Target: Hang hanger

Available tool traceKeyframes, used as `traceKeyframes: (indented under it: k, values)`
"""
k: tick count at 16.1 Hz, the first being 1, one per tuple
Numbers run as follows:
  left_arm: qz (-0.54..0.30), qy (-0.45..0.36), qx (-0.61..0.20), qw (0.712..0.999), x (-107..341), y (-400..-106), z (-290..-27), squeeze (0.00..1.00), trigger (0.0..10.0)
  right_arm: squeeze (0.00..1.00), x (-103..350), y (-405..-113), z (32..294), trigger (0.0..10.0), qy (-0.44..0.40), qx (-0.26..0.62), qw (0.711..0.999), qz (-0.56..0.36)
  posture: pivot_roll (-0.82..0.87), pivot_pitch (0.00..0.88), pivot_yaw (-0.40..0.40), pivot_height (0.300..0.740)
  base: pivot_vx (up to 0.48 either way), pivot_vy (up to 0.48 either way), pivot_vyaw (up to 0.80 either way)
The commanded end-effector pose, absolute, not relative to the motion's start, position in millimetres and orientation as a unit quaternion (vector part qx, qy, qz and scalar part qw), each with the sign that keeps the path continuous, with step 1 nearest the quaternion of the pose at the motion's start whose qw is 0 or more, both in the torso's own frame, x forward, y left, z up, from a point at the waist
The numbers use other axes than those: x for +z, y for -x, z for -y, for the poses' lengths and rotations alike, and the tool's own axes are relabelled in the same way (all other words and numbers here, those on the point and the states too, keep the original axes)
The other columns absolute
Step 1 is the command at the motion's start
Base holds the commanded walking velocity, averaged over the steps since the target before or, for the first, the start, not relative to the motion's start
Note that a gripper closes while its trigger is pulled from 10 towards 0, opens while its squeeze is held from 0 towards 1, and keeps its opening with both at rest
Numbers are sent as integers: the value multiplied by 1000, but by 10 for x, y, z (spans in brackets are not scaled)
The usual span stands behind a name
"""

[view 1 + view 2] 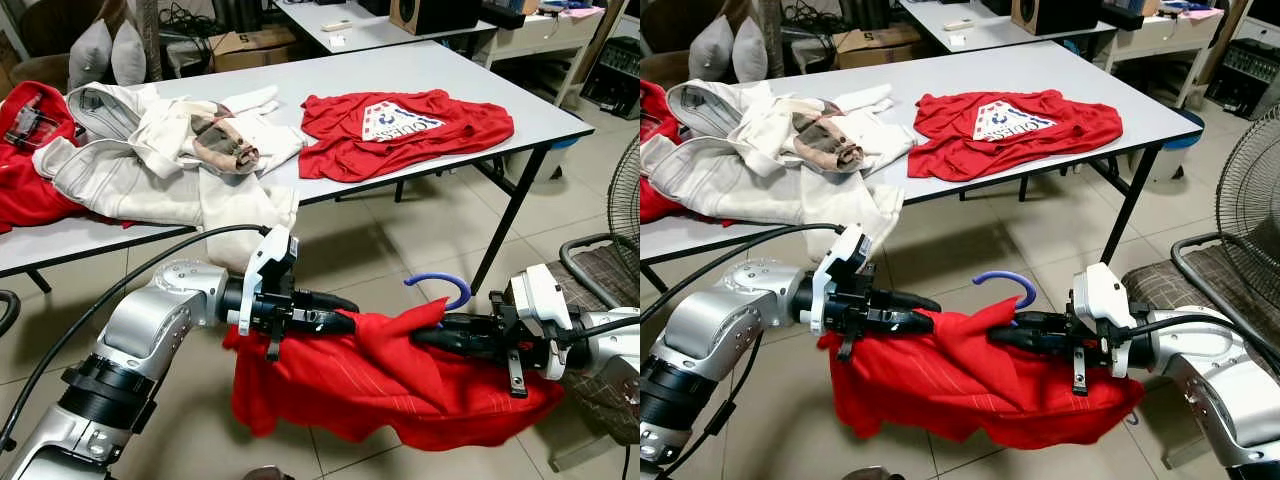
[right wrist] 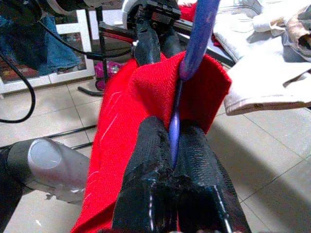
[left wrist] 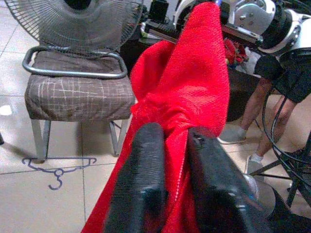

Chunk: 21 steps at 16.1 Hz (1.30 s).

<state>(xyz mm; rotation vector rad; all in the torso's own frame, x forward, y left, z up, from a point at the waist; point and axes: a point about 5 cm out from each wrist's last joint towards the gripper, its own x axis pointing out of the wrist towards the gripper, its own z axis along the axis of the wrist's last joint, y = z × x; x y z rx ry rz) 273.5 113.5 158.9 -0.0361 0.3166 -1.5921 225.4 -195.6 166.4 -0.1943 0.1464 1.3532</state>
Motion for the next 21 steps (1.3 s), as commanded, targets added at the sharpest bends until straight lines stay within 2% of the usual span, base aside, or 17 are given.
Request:
traceKeyframes:
  k: [1,4,7,13,15,17,18,20,21]
  values:
    - [-140,14,-705,695,1612,-2744,-1151,0,0,0,1755,-2272,1939,10000,94,629,770,-43,14,0,62,740,0,0,0]
    - [-141,11,-705,695,1598,-2733,-1151,0,0,0,1756,-2275,1931,10000,92,630,770,-41,14,0,61,740,0,0,0]
    - [-118,51,-691,711,1664,-2765,-1151,0,0,0,1751,-2274,1931,10000,92,629,771,-41,15,0,61,740,0,0,0]
    - [-86,130,-661,734,1772,-2805,-1310,0,0,0,1703,-2243,1955,10000,90,625,774,-50,14,0,63,740,0,0,0]
    - [-89,131,-648,745,1751,-2807,-1357,0,0,0,1693,-2240,1962,10000,91,623,775,-53,12,0,66,740,0,0,0]
    - [-93,100,-593,793,1655,-2878,-1475,0,0,0,1705,-2245,1987,10000,92,617,780,-52,13,0,67,740,0,0,0]
    - [-91,98,-582,802,1645,-2899,-1502,0,0,0,1708,-2246,1991,10000,93,617,780,-51,13,0,67,740,0,0,0]
    - [-79,102,-493,860,1634,-3035,-1721,0,0,0,1711,-2243,2013,10000,91,614,783,-51,16,0,65,740,0,0,0]
    - [-79,99,-475,871,1625,-3055,-1789,0,0,0,1711,-2243,2015,10000,91,613,783,-52,16,0,65,740,0,0,0]
